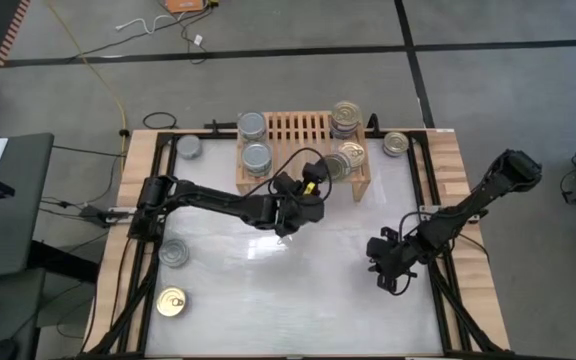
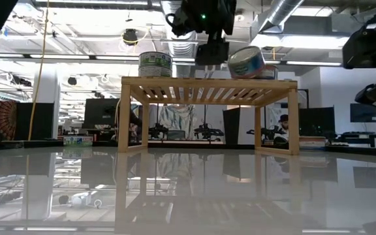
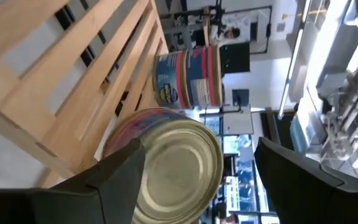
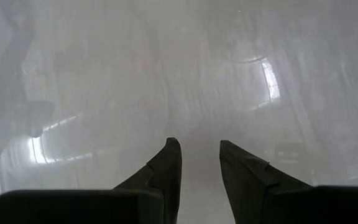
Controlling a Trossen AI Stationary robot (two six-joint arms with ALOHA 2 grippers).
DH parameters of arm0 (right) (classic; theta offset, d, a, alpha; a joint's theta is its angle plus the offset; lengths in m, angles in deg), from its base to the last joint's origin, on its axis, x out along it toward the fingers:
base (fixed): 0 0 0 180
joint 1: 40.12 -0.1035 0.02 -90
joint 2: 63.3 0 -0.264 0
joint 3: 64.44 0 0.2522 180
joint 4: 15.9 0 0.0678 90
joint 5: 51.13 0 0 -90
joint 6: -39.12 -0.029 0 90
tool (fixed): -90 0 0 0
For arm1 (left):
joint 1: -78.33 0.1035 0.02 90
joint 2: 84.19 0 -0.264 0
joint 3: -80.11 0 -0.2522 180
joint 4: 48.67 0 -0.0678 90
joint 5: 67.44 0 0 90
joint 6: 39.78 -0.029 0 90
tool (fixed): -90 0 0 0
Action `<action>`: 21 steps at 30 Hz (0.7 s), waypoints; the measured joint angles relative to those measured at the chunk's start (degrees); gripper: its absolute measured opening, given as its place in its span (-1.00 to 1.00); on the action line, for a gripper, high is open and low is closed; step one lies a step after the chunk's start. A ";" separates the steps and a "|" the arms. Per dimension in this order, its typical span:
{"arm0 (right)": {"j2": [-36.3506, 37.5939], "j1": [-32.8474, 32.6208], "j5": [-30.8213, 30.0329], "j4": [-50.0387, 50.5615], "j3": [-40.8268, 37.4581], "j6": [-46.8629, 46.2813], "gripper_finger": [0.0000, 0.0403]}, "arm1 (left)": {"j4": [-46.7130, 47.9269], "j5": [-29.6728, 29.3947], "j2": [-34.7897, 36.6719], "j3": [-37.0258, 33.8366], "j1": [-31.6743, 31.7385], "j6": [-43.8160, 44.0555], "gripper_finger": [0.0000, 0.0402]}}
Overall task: Stack canned seafood by type on shelf
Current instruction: Put the blue-pink tuna can on the shelf
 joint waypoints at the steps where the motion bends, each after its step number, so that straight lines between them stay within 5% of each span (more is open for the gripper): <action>1: 0.00 -0.12 0.00 0.02 0.00 0.00 -0.33 | 0.02 0.44 0.00 0.00 0.05 -0.07 0.46; 12: 0.00 -0.06 0.00 0.02 0.00 -0.13 -0.33 | 0.11 0.96 0.00 0.00 -1.91 -1.74 0.48; 21: -0.02 -0.46 -0.02 1.13 0.00 -1.26 -0.33 | 3.53 2.75 4.76 -0.02 -5.04 -15.13 0.48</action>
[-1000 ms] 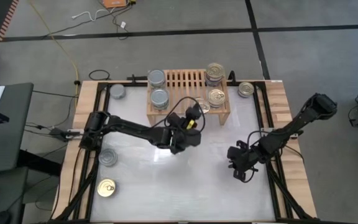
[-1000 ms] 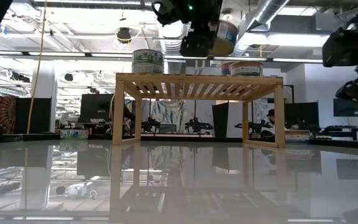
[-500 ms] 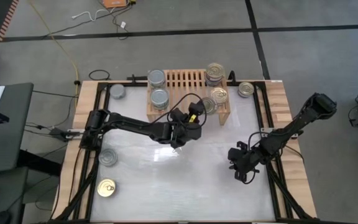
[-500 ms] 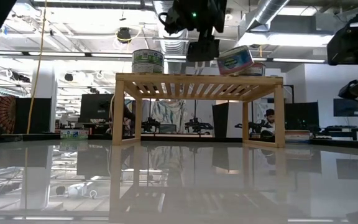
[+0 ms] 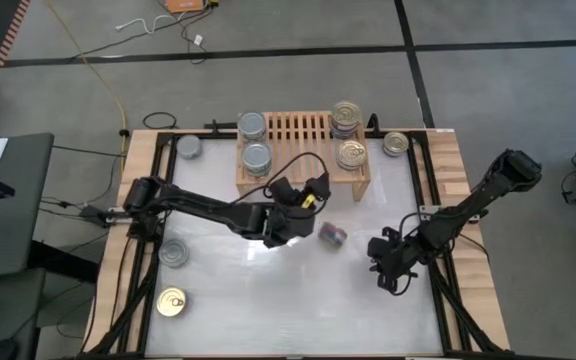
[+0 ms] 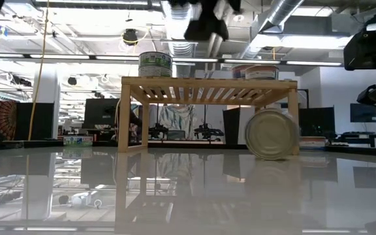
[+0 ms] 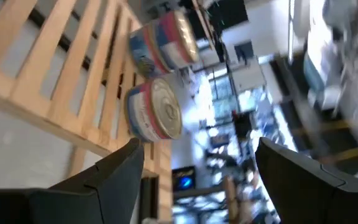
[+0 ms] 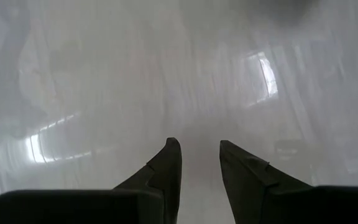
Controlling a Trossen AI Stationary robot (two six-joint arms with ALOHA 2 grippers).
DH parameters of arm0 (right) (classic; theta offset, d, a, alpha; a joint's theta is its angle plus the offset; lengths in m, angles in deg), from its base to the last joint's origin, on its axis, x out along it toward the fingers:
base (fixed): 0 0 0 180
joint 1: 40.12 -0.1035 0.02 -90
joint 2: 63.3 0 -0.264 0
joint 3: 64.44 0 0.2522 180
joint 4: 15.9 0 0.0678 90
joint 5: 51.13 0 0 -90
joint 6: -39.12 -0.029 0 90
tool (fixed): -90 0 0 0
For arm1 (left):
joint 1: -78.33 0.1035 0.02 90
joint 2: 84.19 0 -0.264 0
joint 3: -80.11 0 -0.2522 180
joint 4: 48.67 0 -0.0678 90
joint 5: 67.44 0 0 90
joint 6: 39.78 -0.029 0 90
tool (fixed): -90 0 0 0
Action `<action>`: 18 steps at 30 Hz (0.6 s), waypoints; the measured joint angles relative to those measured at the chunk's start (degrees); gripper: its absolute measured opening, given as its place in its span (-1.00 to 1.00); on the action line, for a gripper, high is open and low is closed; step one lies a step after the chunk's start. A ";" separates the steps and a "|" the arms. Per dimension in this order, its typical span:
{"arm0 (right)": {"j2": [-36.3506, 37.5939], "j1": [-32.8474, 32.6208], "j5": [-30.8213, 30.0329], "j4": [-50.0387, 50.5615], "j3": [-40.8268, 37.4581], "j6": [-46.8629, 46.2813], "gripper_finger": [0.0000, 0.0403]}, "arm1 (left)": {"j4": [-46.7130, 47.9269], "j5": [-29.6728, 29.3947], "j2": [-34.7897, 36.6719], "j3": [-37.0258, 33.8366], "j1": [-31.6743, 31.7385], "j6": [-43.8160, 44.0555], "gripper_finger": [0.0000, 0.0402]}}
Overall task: Stack canned seafood by type on shelf
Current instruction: Put the blue-pink tuna can on the shelf
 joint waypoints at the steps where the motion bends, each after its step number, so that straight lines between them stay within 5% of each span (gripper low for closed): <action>1: 0.00 -0.25 0.02 0.35 0.00 -0.55 -0.33 | 1.25 0.45 0.97 0.00 -0.37 -2.09 0.48; 10: 0.00 -0.35 0.02 1.07 0.00 -3.17 -0.33 | 17.60 9.36 5.20 0.02 -4.13 -13.30 0.48; 18: -0.02 2.74 0.00 1.00 0.00 -14.76 -0.33 | 46.19 29.58 4.88 -0.05 -4.51 -7.53 0.48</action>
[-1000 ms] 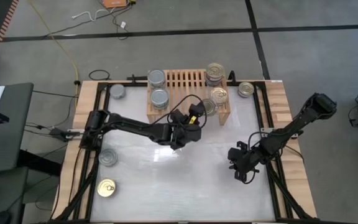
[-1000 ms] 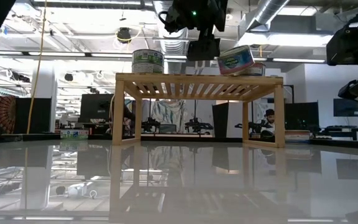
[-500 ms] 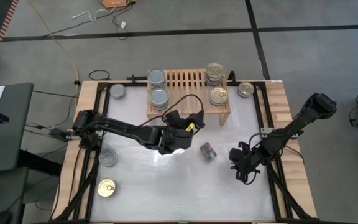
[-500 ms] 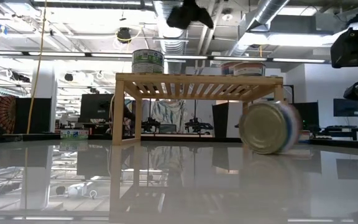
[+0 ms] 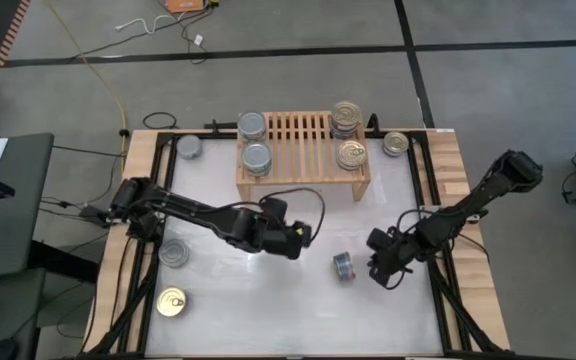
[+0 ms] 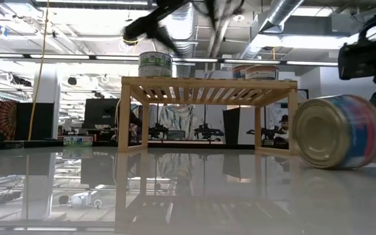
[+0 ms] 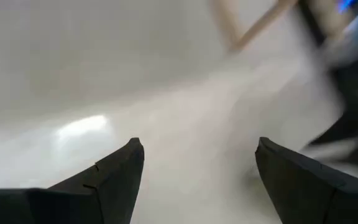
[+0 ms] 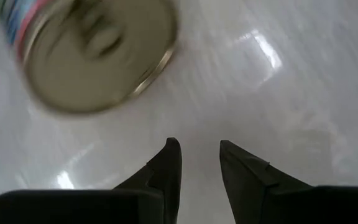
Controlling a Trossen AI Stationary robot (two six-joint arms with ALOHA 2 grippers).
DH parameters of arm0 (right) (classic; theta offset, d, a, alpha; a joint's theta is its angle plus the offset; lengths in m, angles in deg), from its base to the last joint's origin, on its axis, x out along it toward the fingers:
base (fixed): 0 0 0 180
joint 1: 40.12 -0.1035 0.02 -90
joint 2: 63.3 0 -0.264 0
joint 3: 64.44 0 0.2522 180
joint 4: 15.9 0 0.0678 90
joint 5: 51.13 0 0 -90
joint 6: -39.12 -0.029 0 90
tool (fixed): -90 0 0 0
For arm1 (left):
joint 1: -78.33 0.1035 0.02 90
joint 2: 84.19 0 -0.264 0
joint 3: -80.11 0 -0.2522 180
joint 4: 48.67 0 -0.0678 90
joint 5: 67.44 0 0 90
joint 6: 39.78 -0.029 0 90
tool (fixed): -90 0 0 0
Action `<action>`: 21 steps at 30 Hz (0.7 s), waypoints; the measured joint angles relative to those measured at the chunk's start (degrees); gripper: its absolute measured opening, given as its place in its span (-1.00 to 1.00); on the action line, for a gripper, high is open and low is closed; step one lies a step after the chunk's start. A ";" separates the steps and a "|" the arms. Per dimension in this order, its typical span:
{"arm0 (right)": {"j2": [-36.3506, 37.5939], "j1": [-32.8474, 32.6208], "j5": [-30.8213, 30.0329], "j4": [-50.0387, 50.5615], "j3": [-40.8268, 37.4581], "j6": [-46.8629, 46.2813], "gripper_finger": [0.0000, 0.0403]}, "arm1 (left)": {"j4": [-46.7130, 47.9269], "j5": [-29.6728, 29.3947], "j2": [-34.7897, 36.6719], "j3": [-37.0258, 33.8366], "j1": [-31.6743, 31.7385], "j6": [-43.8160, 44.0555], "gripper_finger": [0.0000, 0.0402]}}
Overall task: Stack canned seafood by type on shelf
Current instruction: Put the blue-pink tuna can on the shelf
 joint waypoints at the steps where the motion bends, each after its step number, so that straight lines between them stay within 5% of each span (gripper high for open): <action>1: 0.00 0.20 0.00 -0.09 0.00 -1.74 -0.33 | 2.18 2.07 0.00 -0.40 -0.07 -0.50 0.48; 13: -0.02 -0.20 0.00 -0.08 0.00 -22.54 -0.37 | 8.70 12.67 -2.21 -6.16 1.46 -19.45 0.48; 21: -0.02 -5.53 -3.51 10.73 4.44 -37.15 -0.89 | 4.95 13.92 -2.25 -14.61 2.22 -27.37 0.48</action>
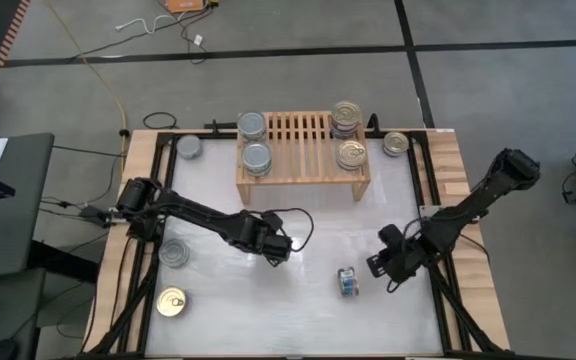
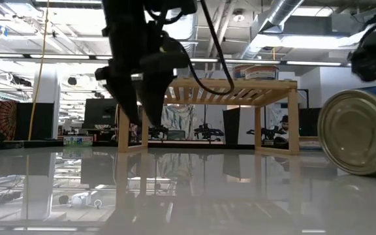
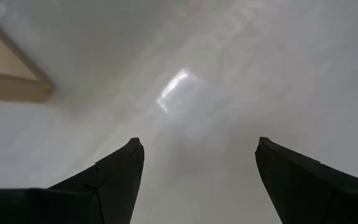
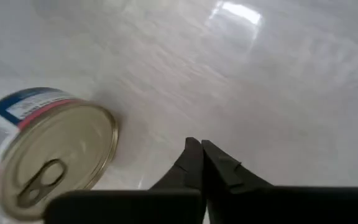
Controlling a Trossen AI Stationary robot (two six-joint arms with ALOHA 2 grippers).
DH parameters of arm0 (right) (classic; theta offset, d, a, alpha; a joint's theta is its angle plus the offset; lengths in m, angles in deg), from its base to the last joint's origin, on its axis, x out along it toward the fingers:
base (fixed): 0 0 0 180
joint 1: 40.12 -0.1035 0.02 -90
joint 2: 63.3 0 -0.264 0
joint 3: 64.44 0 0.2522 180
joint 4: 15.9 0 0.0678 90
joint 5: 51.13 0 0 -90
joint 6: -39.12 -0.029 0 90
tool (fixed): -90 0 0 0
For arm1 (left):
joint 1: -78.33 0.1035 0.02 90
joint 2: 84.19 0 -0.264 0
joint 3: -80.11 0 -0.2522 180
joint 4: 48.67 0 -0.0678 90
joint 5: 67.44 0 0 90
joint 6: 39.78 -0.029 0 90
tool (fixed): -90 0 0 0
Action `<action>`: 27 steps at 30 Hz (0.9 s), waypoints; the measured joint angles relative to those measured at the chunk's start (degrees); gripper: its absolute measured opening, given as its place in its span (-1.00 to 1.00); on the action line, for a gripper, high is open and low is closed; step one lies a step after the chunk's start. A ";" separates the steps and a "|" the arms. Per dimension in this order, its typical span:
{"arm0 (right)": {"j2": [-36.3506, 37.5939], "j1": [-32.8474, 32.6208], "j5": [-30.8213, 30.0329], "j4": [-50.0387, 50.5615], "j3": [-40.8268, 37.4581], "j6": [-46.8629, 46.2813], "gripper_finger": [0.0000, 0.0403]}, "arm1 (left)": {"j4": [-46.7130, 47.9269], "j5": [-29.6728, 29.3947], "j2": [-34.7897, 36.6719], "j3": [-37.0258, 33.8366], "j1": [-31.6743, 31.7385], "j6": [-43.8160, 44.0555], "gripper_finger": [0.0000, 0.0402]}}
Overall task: Stack canned seafood by type on shelf
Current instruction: Put the blue-pink tuna can on the shelf
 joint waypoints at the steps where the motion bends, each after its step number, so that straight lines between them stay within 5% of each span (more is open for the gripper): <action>1: 0.00 -0.92 -0.76 2.54 1.46 -1.26 -0.92 | -0.92 -1.13 0.00 -0.70 -0.39 -0.74 0.48; 12: -9.26 -8.75 -1.73 23.14 19.40 -11.71 -0.94 | -20.85 -0.16 0.02 -4.45 -4.33 -18.07 0.48; 19: -19.18 -9.49 1.48 38.07 32.50 -10.01 -0.83 | -20.43 -0.21 0.04 -4.63 -4.69 -15.21 0.48; 27: -18.76 -13.37 1.92 39.68 32.31 -8.30 -0.43 | -24.76 -0.31 0.04 -4.60 -8.85 -4.84 0.48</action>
